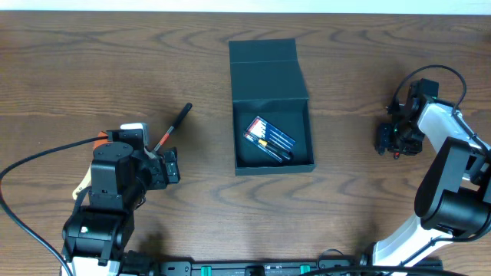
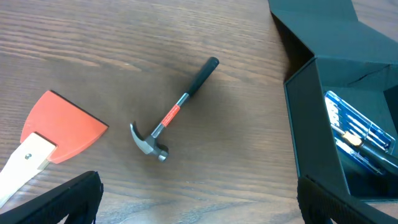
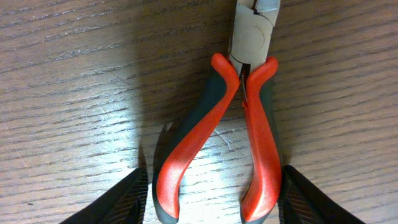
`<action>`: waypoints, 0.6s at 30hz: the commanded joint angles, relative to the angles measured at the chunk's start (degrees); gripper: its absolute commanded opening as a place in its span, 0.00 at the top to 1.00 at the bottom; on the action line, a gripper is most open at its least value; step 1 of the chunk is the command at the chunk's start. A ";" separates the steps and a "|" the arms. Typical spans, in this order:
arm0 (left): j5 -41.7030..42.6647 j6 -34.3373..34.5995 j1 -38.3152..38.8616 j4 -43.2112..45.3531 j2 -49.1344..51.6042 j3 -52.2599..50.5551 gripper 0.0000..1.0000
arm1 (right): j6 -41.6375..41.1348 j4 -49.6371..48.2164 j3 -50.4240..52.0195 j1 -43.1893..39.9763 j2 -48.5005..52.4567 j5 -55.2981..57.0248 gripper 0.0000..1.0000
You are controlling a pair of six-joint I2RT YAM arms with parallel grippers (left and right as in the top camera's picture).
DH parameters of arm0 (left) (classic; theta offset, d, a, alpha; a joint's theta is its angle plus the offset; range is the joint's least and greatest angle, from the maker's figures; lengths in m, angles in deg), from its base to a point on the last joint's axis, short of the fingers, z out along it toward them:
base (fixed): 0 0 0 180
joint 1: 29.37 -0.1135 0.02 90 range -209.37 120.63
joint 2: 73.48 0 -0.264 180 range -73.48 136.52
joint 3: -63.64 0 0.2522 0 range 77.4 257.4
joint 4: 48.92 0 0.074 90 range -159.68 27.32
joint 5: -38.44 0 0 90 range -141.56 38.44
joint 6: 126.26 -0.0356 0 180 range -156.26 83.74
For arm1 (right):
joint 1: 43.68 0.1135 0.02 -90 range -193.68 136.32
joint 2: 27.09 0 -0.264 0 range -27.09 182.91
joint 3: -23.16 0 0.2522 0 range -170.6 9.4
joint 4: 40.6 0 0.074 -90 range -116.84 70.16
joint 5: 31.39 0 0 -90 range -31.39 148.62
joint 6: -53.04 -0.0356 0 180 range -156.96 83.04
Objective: Pack container
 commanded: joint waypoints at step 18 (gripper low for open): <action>-0.48 -0.13 -0.02 -0.04 0.11 1.29 0.01 | -0.42 -0.15 0.33 -0.57 0.37 -0.55 0.60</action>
